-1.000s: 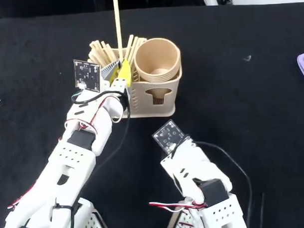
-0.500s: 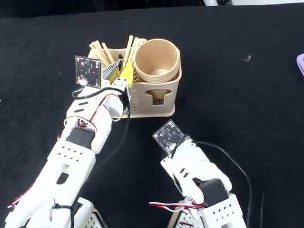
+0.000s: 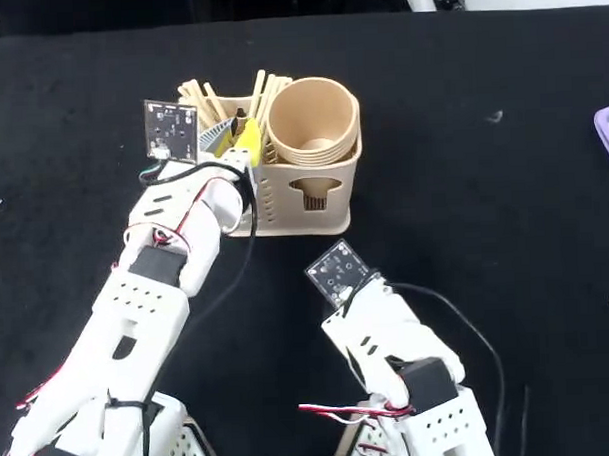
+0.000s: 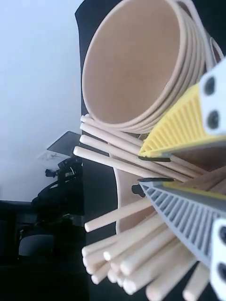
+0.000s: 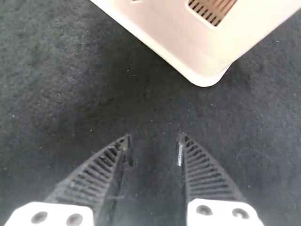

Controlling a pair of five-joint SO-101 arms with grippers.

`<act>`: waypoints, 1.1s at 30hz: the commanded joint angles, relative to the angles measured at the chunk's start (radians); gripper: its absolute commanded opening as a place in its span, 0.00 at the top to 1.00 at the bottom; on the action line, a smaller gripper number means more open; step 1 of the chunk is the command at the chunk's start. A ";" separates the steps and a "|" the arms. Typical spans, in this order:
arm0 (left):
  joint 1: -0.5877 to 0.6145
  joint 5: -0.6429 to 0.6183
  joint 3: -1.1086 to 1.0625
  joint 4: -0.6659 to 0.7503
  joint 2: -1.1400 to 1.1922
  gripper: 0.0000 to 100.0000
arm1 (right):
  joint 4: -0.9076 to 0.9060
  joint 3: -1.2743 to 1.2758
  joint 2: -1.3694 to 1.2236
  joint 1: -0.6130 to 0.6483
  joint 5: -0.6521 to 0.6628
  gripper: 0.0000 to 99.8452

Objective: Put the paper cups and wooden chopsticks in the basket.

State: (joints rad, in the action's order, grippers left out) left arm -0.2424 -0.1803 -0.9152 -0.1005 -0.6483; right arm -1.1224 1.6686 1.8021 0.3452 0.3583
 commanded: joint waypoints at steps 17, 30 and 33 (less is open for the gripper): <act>0.025 0.032 0.447 -0.293 -0.003 0.90 | 0.021 -0.004 0.082 -0.015 0.017 0.84; 0.189 0.034 0.532 -0.918 -0.333 0.91 | 0.015 -0.015 0.082 -0.021 0.012 0.85; 0.289 0.048 0.334 -0.954 -0.508 0.96 | -0.026 -0.056 0.082 -0.034 0.012 0.95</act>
State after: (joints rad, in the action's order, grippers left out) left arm -0.0399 -0.1542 -0.4442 -1.0165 -0.9966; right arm -1.1239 1.6686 1.8021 0.3376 0.3629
